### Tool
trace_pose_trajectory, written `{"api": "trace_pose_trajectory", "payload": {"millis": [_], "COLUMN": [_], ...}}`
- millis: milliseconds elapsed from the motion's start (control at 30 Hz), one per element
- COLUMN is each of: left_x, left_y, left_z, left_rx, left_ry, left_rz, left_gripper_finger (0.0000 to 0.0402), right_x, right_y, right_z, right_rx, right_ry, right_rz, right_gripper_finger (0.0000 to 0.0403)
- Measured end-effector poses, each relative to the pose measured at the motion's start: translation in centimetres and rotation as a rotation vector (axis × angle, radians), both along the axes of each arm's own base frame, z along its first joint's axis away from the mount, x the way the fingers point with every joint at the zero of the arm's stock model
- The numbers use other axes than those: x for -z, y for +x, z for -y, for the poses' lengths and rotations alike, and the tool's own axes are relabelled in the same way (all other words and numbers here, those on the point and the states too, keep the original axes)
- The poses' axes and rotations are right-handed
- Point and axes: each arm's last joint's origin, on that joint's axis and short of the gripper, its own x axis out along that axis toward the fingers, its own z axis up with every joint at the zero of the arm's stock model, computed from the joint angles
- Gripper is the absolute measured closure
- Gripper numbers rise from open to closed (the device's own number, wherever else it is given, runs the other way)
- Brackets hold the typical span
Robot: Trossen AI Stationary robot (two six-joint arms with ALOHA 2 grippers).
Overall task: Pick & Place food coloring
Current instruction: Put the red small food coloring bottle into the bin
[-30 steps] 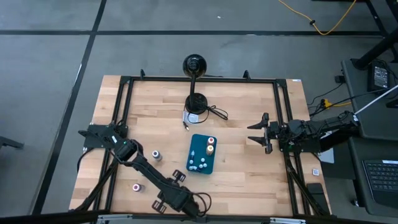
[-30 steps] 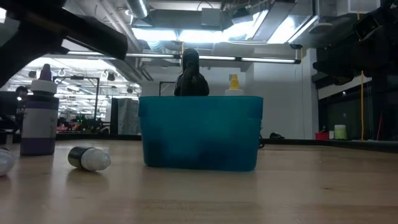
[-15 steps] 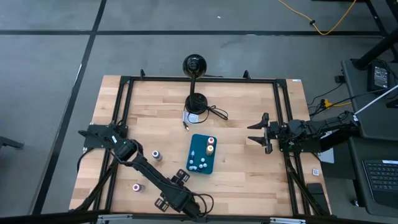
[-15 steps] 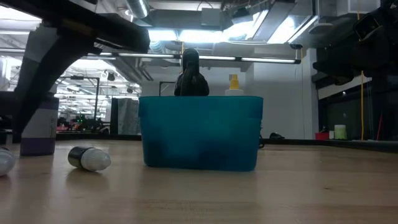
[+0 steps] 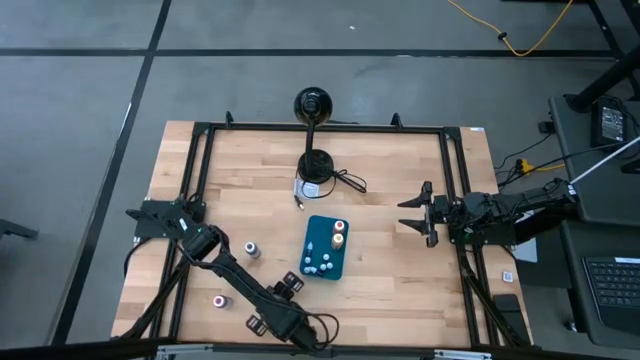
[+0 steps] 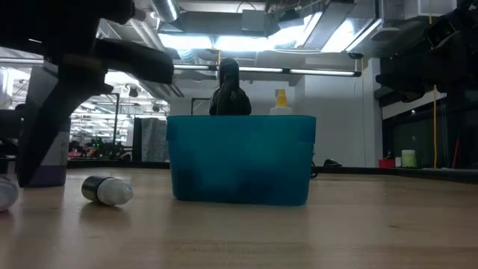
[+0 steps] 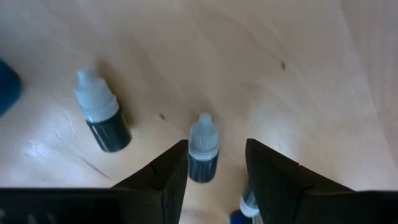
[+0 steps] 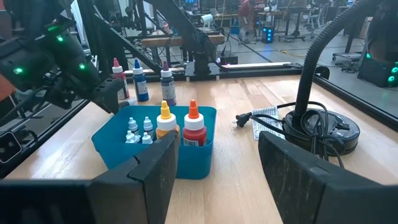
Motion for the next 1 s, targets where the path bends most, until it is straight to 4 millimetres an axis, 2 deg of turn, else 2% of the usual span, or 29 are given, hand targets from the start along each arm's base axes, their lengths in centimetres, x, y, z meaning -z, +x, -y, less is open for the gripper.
{"api": "trace_pose_trajectory", "payload": {"millis": [300,500,1000], "left_x": [0.1,1.2,1.3], "left_y": [0.4,-0.2,-0.4], "left_z": [0.2,0.1,0.4], "left_rx": [0.008,0.024,0.035], "left_ry": [-0.024,-0.009,-0.018], "left_rz": [0.036,0.013,0.008], "left_gripper_finger": [0.0245,0.0245,0.025], "right_x": [0.0,0.0,0.0], "right_y": [0.0,0.0,0.0], "right_z": [0.0,0.0,0.0], "right_rx": [0.0,0.0,0.0], "right_ry": [0.0,0.0,0.0], "right_rz": [0.0,0.0,0.0], "right_gripper_finger": [0.0179,0.0179,0.0179]}}
